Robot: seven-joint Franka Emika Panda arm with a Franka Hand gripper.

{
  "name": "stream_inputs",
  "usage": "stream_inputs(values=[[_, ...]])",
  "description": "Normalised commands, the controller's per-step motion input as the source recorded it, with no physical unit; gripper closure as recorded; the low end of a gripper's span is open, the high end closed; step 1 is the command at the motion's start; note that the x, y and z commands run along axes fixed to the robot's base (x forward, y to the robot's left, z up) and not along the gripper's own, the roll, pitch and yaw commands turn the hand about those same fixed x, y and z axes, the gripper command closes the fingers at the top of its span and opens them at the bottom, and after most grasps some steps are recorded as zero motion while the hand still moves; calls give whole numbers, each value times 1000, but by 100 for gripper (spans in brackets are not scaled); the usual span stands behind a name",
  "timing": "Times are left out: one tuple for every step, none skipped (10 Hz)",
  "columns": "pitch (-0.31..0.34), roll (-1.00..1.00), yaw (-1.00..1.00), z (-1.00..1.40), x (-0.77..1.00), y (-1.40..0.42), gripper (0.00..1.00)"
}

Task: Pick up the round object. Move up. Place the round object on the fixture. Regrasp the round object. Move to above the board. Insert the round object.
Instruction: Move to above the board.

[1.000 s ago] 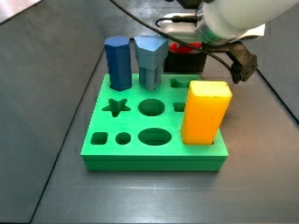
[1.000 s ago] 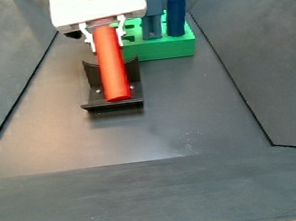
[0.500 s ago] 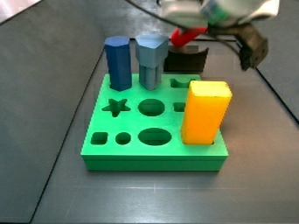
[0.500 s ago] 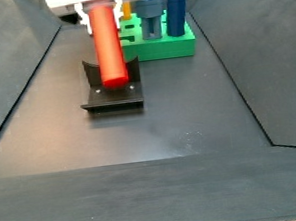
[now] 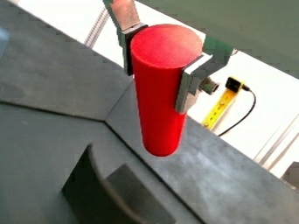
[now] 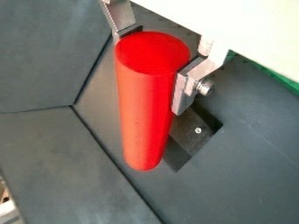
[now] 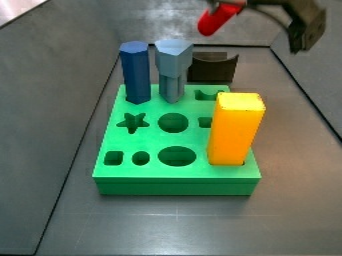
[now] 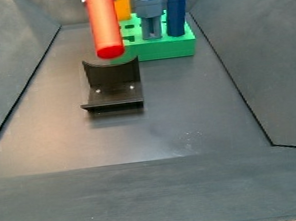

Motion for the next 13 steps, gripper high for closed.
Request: stream_inputs(values=[[52, -37, 38, 1000, -21, -66, 100], [56, -32, 38, 1000, -19, -59, 100], [61, -34, 38, 1000, -15, -54, 100], [69, -36, 40, 1000, -11, -45, 100], [82, -36, 44, 828, -5, -32, 100], [88, -37, 48, 673, 6, -22, 100], [103, -37, 54, 469, 9, -17, 100], [109, -32, 60, 319, 11, -17, 100], [112, -33, 65, 219, 14, -18, 100], [-60, -1000, -93, 284, -685, -1000, 100], [-69, -1000, -90, 292, -687, -1000, 100], [-88, -1000, -88, 316, -769, -1000, 100], [-99, -1000, -88, 291, -807, -1000, 100]])
